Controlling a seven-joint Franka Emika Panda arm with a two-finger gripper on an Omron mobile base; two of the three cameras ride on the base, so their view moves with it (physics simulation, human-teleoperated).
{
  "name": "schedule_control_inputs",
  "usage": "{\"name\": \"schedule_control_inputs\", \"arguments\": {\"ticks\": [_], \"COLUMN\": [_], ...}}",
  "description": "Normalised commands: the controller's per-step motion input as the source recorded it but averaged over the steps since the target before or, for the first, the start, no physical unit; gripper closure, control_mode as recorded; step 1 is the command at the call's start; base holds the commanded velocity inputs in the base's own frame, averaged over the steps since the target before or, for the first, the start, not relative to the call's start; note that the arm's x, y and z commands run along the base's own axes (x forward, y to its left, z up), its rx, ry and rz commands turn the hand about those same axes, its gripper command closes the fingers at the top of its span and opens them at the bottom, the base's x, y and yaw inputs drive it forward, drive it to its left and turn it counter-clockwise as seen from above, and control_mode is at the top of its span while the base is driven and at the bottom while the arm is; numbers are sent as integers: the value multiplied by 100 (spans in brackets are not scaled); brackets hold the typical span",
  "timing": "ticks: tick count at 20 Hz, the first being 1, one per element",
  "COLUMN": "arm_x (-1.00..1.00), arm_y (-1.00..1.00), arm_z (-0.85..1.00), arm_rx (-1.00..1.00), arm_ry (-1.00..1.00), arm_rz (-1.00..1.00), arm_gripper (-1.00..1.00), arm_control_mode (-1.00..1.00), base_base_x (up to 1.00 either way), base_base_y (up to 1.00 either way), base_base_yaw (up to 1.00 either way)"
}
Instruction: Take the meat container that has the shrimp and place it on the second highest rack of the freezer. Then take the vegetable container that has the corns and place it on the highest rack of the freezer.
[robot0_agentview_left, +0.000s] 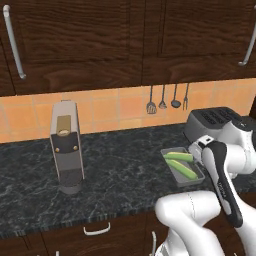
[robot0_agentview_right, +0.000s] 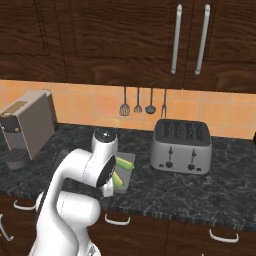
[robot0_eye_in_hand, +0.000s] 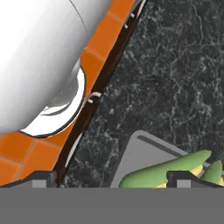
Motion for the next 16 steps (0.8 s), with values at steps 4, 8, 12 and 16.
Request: {"name": "schedule_control_inputs", "arguments": {"ticks": [4, 8, 12, 16], "arm_x": [0, 14, 15, 22], "arm_y": [-20, -2, 0, 0], "arm_z": [-59, -49, -32, -28], "arm_rx": [0, 0, -1, 0], "arm_ry": [1, 3, 0, 0], "arm_rz": [16, 13, 13, 11], "arm_gripper": [-100, -100, -100, -100], "arm_control_mode": [-100, -100, -100, -100], "base_base_x": [0, 0, 0, 0], "base_base_y": [0, 0, 0, 0], "base_base_yaw": [0, 0, 0, 0]}}
